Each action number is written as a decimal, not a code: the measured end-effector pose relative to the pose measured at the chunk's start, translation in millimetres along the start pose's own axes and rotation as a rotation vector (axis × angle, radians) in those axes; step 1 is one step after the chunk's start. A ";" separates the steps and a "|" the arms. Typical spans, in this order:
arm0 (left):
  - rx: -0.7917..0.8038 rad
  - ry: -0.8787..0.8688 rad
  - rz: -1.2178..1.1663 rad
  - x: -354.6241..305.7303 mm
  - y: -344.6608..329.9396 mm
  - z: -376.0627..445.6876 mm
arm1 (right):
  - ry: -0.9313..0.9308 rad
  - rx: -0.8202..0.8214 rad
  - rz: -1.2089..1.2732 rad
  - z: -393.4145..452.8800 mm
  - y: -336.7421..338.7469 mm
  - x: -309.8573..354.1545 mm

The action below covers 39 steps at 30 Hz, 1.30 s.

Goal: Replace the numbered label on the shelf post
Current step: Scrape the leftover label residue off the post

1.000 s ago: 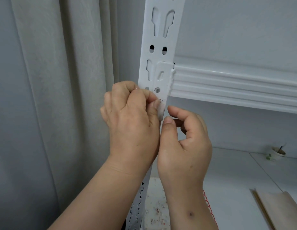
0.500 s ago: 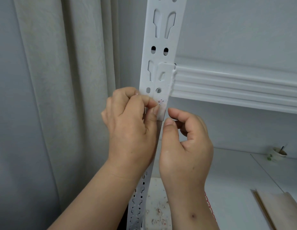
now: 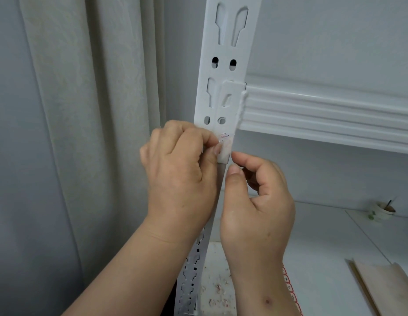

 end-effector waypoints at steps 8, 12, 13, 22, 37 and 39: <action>0.116 0.194 -0.152 3.9 5.6 -26.3 | -0.029 -0.022 -0.009 -1.2 0.5 -0.4; 0.074 0.294 -0.238 -2.8 12.9 -20.1 | 0.014 -0.064 -0.051 6.3 -1.1 6.0; 0.069 0.336 -0.283 -3.7 13.9 -17.8 | 0.020 -0.070 -0.062 9.6 -1.6 7.9; 0.070 0.519 -0.523 -7.7 14.2 -10.8 | 0.117 -0.053 -0.267 19.8 -9.3 15.9; 0.033 0.360 -0.631 -5.4 12.5 -9.2 | 0.330 -0.215 -0.366 18.6 -11.3 12.7; 0.045 0.371 -0.644 -4.4 12.9 -8.9 | 0.337 -0.210 -0.365 18.8 -12.0 10.9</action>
Point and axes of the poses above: each hand's wrist, its own z-axis towards the middle knuckle, its own y-axis out of the back of the hand, x = y × z, the point moved 3 cm from there along z, towards the middle knuckle, and after that the axes turned 6 degrees about -z, right-handed, at the moved point
